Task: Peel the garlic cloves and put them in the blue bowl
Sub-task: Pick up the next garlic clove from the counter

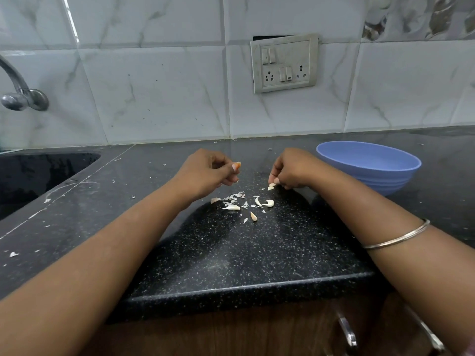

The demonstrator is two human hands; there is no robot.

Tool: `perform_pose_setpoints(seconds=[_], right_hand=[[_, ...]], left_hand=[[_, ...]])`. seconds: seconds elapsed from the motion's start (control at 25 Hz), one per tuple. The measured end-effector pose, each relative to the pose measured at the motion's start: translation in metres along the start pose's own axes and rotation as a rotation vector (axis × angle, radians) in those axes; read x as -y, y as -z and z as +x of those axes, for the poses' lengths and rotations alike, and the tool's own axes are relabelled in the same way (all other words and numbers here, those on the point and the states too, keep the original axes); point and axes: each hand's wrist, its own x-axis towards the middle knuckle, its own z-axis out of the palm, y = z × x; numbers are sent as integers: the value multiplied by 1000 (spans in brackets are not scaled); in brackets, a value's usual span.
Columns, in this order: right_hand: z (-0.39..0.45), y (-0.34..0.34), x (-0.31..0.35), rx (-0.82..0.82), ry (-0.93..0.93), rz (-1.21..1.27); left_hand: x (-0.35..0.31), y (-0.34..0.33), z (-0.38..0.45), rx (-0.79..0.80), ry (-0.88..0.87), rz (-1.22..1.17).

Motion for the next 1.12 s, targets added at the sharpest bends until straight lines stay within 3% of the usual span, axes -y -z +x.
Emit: perform_pose_setpoints(seconds=[0.2, 0.44, 0.8, 1.12], right_hand=[[1, -1, 0, -29, -10, -30], [-4, -2, 5, -6, 108, 12], [-7, 2, 5, -11, 45, 7], [-11, 0, 11, 25, 127, -17]], left_hand=[[0, 0, -1, 6, 3, 1], [-1, 0, -1, 11, 3, 7], [-2, 0, -2, 15, 3, 22], [-2, 1, -2, 20, 3, 15]])
